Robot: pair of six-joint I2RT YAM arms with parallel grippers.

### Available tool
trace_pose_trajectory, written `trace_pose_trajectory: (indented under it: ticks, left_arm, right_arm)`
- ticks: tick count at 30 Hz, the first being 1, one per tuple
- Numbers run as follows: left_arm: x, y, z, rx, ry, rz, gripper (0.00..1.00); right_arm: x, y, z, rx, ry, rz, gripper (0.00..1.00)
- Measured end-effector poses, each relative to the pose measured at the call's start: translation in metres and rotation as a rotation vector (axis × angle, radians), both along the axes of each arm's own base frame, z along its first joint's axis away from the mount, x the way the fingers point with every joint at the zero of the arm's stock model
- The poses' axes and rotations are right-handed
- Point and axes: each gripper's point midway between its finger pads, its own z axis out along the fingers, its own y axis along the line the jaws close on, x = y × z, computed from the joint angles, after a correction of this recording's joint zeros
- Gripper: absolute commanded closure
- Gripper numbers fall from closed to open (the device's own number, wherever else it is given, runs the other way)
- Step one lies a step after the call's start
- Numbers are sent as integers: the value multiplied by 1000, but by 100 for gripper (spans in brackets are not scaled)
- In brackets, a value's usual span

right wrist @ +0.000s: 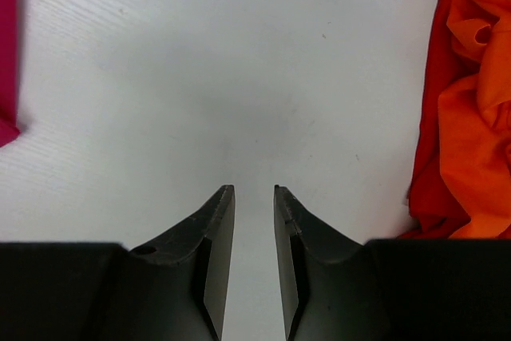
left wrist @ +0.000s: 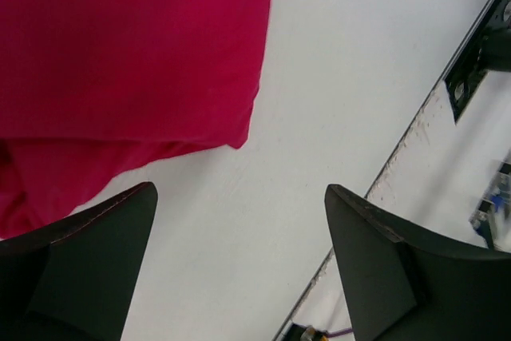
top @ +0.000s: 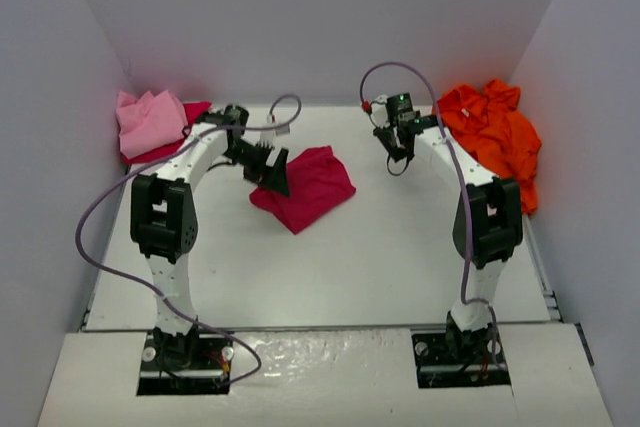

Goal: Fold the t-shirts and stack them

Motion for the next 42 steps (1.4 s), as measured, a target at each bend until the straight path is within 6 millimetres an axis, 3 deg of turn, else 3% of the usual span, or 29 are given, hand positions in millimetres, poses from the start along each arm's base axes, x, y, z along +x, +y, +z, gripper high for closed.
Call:
trace_pose_trajectory:
  ticks: [2,5,7,11,20,26,36,42]
  left_arm:
    - [-22,8,-37,46,134,5,19]
    - [-51,19,-68,92,285,11,21]
    - [-58,21,-73,97,323,15,22]
    - [-54,26,-73,95,314,32,23]
    - [-45,36,-78,131,352,119,27]
    - [-10,27,-78,145,413,179,27]
    - [80,3,-73,126,265,203,28]
    - [96,-12,-75,152,181,179,31]
  right_arm:
    - [-8,-1,3,3,4,4,75]
    - [-17,-3,13,8,-7,5,75]
    - [-20,-5,20,12,-21,3,75]
    - [-20,-6,29,19,-42,2,75]
    - [-23,-2,24,42,-24,3,75]
    - [-23,4,11,62,9,13,75]
    - [-30,22,-15,134,94,58,75]
    - [-35,29,-28,140,139,76,76]
